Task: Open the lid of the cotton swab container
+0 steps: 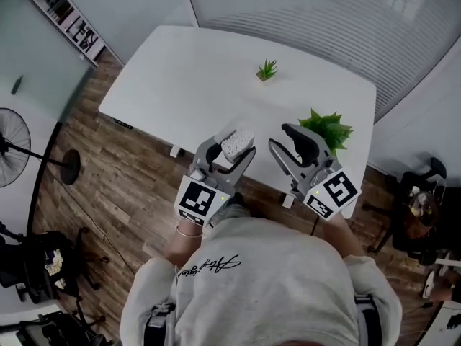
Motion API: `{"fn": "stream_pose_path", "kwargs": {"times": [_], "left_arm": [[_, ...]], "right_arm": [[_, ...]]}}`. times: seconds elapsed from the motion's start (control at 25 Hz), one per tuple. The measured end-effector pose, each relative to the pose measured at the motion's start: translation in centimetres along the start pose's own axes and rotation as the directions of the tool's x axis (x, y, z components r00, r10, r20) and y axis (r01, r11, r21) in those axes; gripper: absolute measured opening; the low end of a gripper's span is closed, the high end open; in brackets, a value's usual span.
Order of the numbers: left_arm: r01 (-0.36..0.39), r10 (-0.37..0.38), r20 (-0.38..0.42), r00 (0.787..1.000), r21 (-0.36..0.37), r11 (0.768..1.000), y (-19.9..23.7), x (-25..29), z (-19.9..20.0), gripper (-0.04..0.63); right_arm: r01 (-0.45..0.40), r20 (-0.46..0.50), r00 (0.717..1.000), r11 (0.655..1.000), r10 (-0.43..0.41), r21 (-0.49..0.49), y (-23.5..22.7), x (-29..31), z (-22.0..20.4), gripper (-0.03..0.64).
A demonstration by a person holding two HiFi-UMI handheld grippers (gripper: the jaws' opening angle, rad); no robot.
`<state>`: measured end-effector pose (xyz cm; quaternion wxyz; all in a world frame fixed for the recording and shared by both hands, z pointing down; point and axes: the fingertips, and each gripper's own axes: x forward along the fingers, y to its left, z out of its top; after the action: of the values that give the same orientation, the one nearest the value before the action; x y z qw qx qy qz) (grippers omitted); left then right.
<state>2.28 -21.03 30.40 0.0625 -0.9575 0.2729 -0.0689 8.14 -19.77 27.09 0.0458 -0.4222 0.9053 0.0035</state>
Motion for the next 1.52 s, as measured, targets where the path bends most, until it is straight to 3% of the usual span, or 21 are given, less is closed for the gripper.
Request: {"fn": "stream_pose_path", "kwargs": {"times": [0.36, 0.6, 0.76, 0.92, 1.0, 1.52], "left_arm": [[-0.119, 0.122, 0.045, 0.992, -0.05, 0.992, 3.1, 1.6, 2.6, 0.206], [-0.207, 0.21, 0.005, 0.978, -0.128, 0.97, 4.6, 3.0, 2.7, 0.206], [-0.178, 0.181, 0.029, 0.983, -0.096, 0.979, 3.2, 3.4, 2.7, 0.206], [-0.2, 0.206, 0.074, 0.976, -0.087, 0.976, 3.1, 2.2, 3.6, 0.206], [-0.209, 0.217, 0.072, 0.974, -0.1, 0.973, 3.0, 1.2, 3.1, 0.206], [-0.212, 0.219, 0.047, 0.975, -0.125, 0.969, 1.9, -0.1, 1.1, 0.206]], "right_arm": [[0.144, 0.026, 0.989, 0.99, -0.143, -0.014, -2.6, 0.0, 1.6, 0.142], [0.323, 0.036, 0.945, 0.943, -0.326, 0.076, -6.3, -0.4, 1.7, 0.102], [0.301, 0.076, 0.95, 0.953, -0.302, 0.018, -5.5, -0.1, 1.5, 0.09], [0.293, 0.073, 0.954, 0.955, -0.289, -0.05, -4.4, -0.1, 1.7, 0.038], [0.288, 0.07, 0.956, 0.957, -0.285, -0.045, -3.6, -0.4, 1.2, 0.003], [0.286, 0.054, 0.957, 0.958, -0.284, -0.021, -2.0, -1.7, -0.4, 0.002]]}}
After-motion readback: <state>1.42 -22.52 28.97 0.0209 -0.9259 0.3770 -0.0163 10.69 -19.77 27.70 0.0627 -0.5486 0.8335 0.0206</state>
